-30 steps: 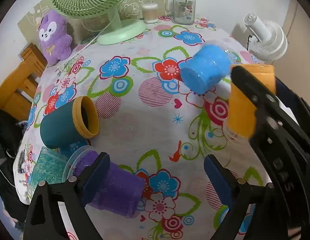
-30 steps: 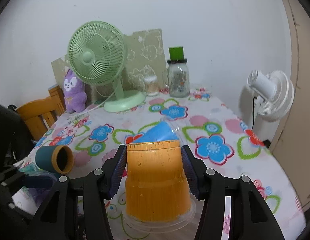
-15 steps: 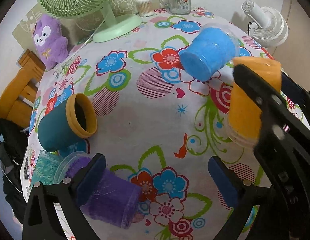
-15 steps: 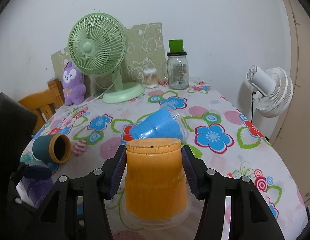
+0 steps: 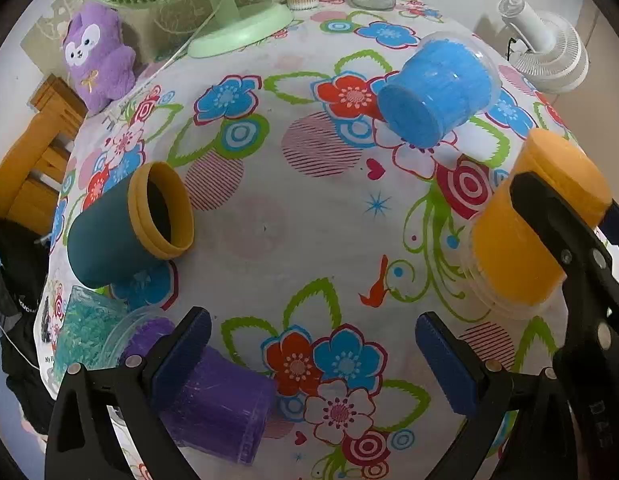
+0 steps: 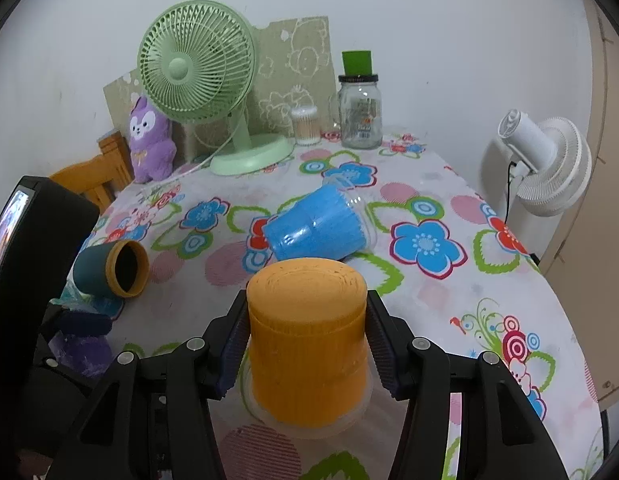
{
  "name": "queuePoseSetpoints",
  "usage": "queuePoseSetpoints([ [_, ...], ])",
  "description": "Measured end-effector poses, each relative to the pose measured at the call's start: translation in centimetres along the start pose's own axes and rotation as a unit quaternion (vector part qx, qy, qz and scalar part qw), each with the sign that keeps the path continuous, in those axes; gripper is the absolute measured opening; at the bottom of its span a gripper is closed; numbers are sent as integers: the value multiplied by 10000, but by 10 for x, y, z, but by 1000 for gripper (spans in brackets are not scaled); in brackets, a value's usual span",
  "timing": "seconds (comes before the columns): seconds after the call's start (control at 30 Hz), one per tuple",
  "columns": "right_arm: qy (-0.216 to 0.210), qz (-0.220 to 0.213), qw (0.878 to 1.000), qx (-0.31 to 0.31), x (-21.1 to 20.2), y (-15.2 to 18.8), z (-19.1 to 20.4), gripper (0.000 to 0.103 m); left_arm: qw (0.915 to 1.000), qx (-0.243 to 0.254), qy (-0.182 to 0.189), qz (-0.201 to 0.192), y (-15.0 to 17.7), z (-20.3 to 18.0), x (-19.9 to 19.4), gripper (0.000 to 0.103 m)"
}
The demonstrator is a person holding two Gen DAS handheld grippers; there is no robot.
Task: Flip cup upside down
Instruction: 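Lower the orange cup rim-down onto the tablecloth and open the right gripper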
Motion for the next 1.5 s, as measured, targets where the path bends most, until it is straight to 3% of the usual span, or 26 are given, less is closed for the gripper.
queuePoseSetpoints([
  [0.37, -26, 782, 9968, 171, 7, 12, -1, 61, 9993, -123, 69, 360, 1, 6, 12, 103],
  [0.43, 5, 1045, 9941, 295, 11, 15, -3, 68, 9991, -79, 38, 426, 1, 7, 14, 103],
  [0.5, 15, 1227, 9911, 506, 13, 17, -7, 81, 9989, -60, 20, 465, 1, 7, 14, 103],
  [0.57, 17, 1383, 9879, 705, 14, 20, -10, 86, 9986, -94, 58, 515, 0, 10, 15, 103],
  [1.0, 146, 2203, 9700, 1017, -15, 29, -16, 86, 9992, 67, -122, 387, -9, 18, -11, 103],
  [1.2, 430, 2685, 9594, 747, -23, 37, -20, 88, 9999, -26, -70, 123, -17, 21, -34, 103],
  [1.33, 377, 2731, 9592, 630, -32, 36, -18, 88, 9998, 11, -164, 105, -15, 20, -36, 103],
  [1.5, 314, 2614, 9642, 314, -48, 23, -10, 88, 9998, -124, 95, 137, -9, 20, -54, 102],
])
Point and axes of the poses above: each gripper's, at about its wrist camera, not at the fingertips, and x roughly the way its jaws point, z to its left, y to its underside, the point moved 10 cm from there along x, roughly the way its jaws point, and after that the axes turned 9 degrees about -y, right-handed, at the moved point
